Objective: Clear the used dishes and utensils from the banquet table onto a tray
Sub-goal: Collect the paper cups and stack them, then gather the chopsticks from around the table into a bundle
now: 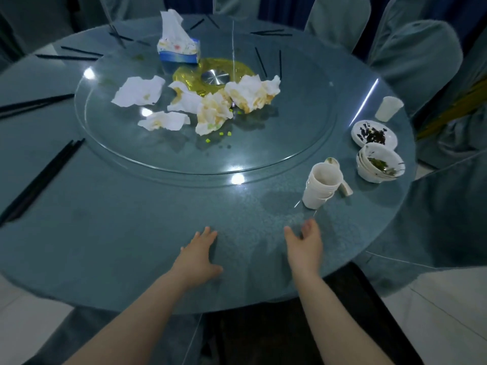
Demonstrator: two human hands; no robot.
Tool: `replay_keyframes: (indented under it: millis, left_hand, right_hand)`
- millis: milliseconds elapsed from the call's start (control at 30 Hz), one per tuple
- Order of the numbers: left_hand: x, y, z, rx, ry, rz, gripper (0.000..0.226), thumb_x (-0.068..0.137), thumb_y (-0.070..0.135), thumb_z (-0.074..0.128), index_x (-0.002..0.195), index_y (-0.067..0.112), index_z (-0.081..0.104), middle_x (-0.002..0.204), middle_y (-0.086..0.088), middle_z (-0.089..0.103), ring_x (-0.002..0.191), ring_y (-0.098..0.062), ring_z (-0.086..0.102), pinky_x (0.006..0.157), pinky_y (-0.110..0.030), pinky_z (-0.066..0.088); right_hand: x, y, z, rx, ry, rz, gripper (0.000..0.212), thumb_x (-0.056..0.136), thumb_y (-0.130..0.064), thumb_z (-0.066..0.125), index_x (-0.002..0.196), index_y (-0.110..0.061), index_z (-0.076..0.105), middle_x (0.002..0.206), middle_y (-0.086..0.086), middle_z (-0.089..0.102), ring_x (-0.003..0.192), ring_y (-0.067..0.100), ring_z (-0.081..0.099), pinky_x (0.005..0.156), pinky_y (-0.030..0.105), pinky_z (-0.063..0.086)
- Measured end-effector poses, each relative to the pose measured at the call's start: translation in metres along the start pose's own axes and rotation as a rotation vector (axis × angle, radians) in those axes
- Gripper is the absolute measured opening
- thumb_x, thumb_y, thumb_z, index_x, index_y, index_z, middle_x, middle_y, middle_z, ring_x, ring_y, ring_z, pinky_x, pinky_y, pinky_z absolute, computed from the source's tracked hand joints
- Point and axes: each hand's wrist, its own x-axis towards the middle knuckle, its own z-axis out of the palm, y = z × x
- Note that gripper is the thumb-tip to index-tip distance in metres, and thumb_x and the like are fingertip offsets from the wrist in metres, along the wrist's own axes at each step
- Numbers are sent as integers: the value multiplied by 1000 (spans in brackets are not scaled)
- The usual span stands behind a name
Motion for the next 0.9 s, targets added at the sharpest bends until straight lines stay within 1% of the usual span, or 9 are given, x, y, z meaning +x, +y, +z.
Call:
replay_keyframes:
  millis: [67, 233, 300, 400, 467, 567, 700, 767, 900]
  left_hand:
    - [-17, -13, -17, -185, 27, 12, 83, 85, 22, 69, 152, 15, 20, 157, -3, 24, 143, -16, 26, 115, -28, 22]
    - [-98, -69, -60, -493, 182, -1, 63, 90, 4, 60, 146, 12, 32, 123, -5, 59, 118, -18, 54, 99, -24, 40]
    - [-139, -99, -82, -596, 284, -15, 55, 91, 2, 58, 142, 12, 37, 112, -2, 63, 107, -17, 59, 88, -21, 43]
    - [-204, -154, -116, -737, 404, -23, 47, 93, 7, 58, 135, 19, 43, 112, -2, 67, 98, -7, 61, 73, -8, 44]
    - [-248, -193, -133, -801, 468, -15, 44, 93, 11, 58, 133, 22, 45, 110, 3, 69, 98, -3, 62, 77, -13, 46]
    - [-315, -250, -152, -863, 526, -7, 42, 93, 9, 58, 132, 21, 47, 106, 5, 70, 104, -12, 63, 85, -27, 47]
    - [-393, -318, -175, -914, 567, 7, 32, 93, 7, 56, 120, 23, 55, 105, 3, 69, 97, -11, 63, 74, -22, 47]
    - [-421, -346, -189, -940, 614, -11, 26, 93, 5, 55, 111, 24, 60, 100, 5, 70, 95, -11, 64, 74, -24, 47]
    - [-447, -393, -217, -985, 658, -42, 24, 94, 1, 52, 111, 14, 61, 99, 0, 69, 91, -13, 63, 76, -24, 48]
  right_hand:
    - [-25, -1, 18, 12, -65, 38, 57, 87, -12, 67, 139, -8, 45, 139, 5, 51, 124, 16, 50, 102, 26, 38]
    - [-93, -24, 70, -47, -286, -36, 30, 86, -2, 65, 115, -4, 63, 112, 9, 66, 96, 13, 61, 88, 22, 45]
    - [-128, -33, 93, -84, -364, -83, 24, 85, -1, 66, 108, -7, 65, 104, 9, 68, 89, 14, 62, 84, 23, 48]
    - [-187, -44, 129, -92, -458, -132, 20, 85, -4, 67, 103, -13, 65, 93, 3, 69, 78, 7, 62, 70, 18, 48]
    - [-229, -49, 154, -96, -506, -169, 17, 86, -6, 67, 100, -16, 66, 90, 0, 69, 75, 3, 61, 64, 15, 45]
    - [-295, -53, 187, -103, -562, -193, 18, 87, -10, 67, 91, -28, 63, 94, -2, 69, 81, 5, 63, 67, 16, 44]
    - [-368, -50, 220, -117, -585, -195, 16, 87, -13, 68, 90, -29, 65, 96, -1, 71, 87, 11, 65, 68, 20, 45]
    - [-396, -52, 233, -128, -569, -162, 14, 86, -16, 68, 89, -30, 67, 93, -6, 72, 86, 10, 66, 65, 20, 46]
    - [-438, -65, 271, -104, -551, -131, 12, 86, -17, 67, 88, -29, 68, 88, -10, 72, 85, 9, 66, 65, 20, 46]
